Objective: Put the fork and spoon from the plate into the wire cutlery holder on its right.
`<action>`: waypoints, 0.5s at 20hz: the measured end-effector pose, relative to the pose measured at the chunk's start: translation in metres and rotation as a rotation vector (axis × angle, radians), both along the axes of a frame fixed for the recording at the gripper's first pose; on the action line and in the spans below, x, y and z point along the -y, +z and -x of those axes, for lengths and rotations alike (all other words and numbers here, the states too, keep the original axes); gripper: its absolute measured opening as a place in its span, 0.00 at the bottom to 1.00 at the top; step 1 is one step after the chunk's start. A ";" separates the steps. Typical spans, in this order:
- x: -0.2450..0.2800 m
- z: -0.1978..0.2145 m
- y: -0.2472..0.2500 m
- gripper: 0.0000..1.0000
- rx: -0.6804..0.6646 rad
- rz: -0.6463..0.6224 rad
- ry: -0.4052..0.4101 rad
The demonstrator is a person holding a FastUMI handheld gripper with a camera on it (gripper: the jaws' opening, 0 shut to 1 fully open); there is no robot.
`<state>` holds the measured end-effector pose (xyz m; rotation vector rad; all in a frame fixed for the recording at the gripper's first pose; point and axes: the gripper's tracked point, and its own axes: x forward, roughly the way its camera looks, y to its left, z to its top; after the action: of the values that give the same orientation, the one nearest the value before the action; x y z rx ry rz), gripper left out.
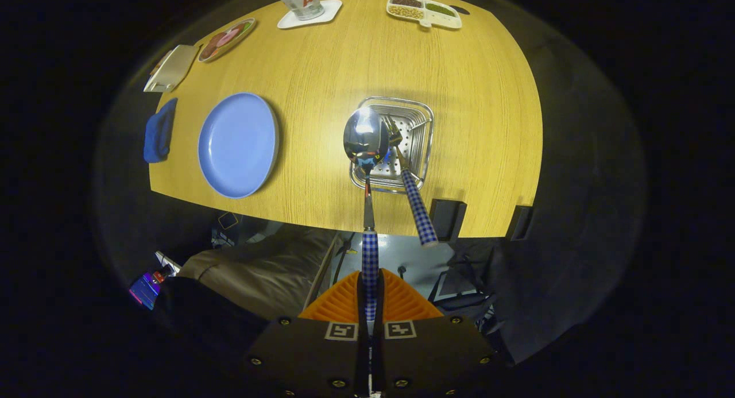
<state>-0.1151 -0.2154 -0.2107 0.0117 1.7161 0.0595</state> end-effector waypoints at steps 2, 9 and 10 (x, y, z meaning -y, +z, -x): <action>0.005 -0.001 -0.002 0.03 -0.015 0.006 -0.009; 0.002 -0.008 -0.005 0.03 -0.072 -0.029 -0.035; 0.002 -0.010 -0.007 0.03 -0.083 -0.024 -0.039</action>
<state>-0.1050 -0.2171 -0.2173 0.0669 1.7975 0.0514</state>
